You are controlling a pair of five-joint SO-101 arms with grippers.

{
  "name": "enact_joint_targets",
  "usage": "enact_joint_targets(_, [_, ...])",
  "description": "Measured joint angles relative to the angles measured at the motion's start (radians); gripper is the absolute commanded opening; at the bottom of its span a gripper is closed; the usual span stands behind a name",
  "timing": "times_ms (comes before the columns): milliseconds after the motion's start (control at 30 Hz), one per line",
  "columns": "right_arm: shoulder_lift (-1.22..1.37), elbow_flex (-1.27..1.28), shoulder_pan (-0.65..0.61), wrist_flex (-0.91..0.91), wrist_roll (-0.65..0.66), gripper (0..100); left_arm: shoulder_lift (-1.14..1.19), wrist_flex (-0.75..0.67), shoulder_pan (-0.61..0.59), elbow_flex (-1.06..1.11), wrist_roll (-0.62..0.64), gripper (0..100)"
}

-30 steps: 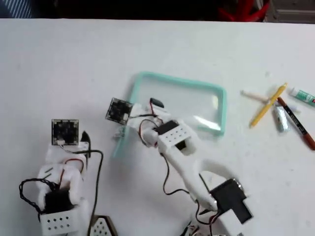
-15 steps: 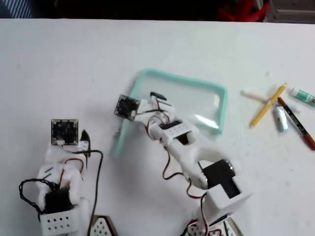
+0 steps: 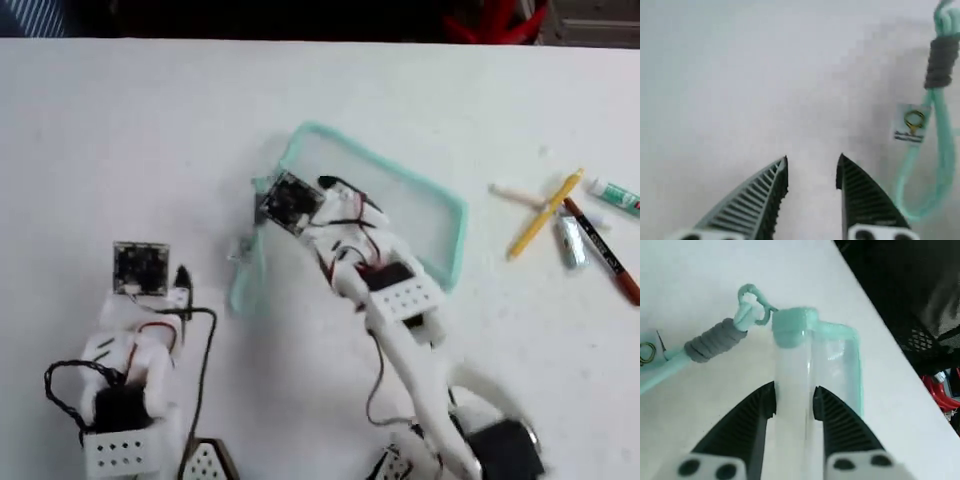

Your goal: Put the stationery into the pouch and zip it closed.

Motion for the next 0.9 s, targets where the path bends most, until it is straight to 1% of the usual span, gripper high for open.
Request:
enact_joint_targets(67, [-0.123,0.008,-0.002,0.063,-0.040,1.8,0.000,0.058,0.074,-0.058,0.000,24])
enact_joint_targets(167, [-0.298,0.014,-0.003,0.158,-0.087,1.8,0.000,0.161,0.216,-0.226,0.000,24])
enact_joint_targets(267, [-0.454,0.014,0.003,0.236,-0.150,1.8,-0.011,0.192,0.358,-0.344,0.000,24])
enact_joint_targets(333, [-0.542,0.023,0.003,0.258,-0.195,1.8,-0.002,0.196,0.419,-0.385,0.000,24])
enact_joint_targets(433, [-0.618,0.087,0.000,0.242,-0.218,1.8,0.074,0.196,0.474,-0.466,0.018,24])
enact_joint_targets(567, [-0.643,0.210,0.002,0.155,-0.224,1.8,0.255,0.187,0.545,-0.635,0.118,24])
enact_joint_targets(633, [-0.654,0.255,0.000,0.115,-0.224,1.8,0.370,0.150,0.578,-0.704,0.144,24])
enact_joint_targets(767, [-0.707,0.298,0.000,0.069,-0.224,1.8,0.594,0.104,0.594,-0.829,0.203,24])
enact_joint_targets(900, [-0.787,0.339,0.000,0.060,-0.224,1.8,0.664,0.077,0.615,-0.919,0.265,24])
